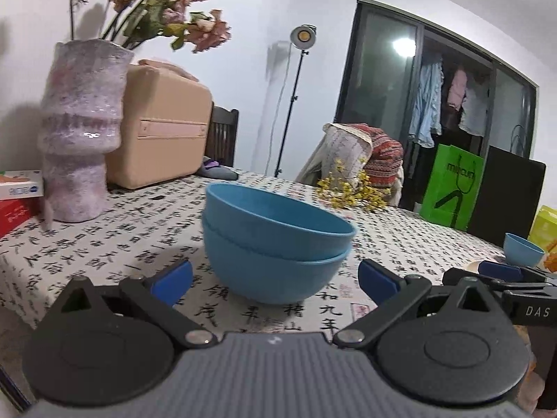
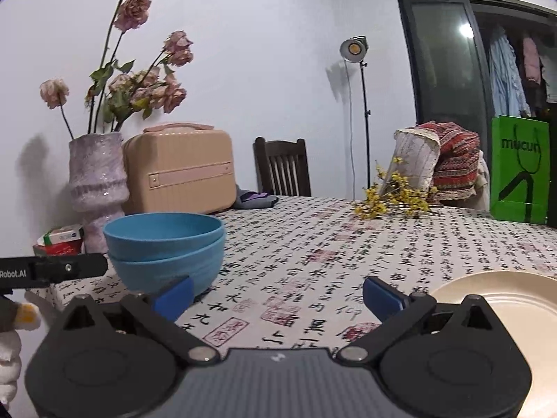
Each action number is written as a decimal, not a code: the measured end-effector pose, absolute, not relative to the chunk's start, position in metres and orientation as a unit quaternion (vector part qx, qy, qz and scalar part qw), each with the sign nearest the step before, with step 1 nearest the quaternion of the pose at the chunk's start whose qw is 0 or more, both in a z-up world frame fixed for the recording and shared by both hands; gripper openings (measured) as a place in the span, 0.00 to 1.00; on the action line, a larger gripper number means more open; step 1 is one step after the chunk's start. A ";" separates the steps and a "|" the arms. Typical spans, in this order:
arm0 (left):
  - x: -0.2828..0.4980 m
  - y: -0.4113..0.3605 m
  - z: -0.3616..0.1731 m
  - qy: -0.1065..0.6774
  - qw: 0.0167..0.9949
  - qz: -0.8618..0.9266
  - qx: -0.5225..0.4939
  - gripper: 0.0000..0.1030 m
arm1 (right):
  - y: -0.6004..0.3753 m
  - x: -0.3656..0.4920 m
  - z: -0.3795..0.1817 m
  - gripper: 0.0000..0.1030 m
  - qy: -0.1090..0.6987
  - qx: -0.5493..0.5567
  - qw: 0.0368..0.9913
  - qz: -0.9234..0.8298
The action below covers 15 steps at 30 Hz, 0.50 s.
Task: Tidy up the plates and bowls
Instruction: 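Move both open grippers back past the cream plate toward the last blue bowl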
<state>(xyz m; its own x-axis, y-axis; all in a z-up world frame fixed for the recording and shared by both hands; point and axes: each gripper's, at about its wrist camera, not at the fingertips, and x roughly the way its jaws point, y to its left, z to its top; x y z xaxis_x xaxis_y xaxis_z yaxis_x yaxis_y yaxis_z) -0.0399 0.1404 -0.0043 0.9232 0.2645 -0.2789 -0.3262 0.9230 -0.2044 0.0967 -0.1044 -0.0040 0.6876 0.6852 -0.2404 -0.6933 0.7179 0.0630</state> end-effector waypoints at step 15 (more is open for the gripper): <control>-0.005 0.116 -0.005 0.130 0.980 0.101 -0.113 1.00 | -0.141 0.109 -0.007 1.00 0.124 -0.005 0.939 0.321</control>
<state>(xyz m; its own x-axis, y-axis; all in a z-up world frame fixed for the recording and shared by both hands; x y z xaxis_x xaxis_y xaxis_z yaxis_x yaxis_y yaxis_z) -0.0047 0.1157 -0.0055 0.9458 0.1682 -0.2777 -0.2269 0.9542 -0.1951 0.1086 -0.1408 -0.0069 0.7628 0.6019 -0.2363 -0.6042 0.7937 0.0710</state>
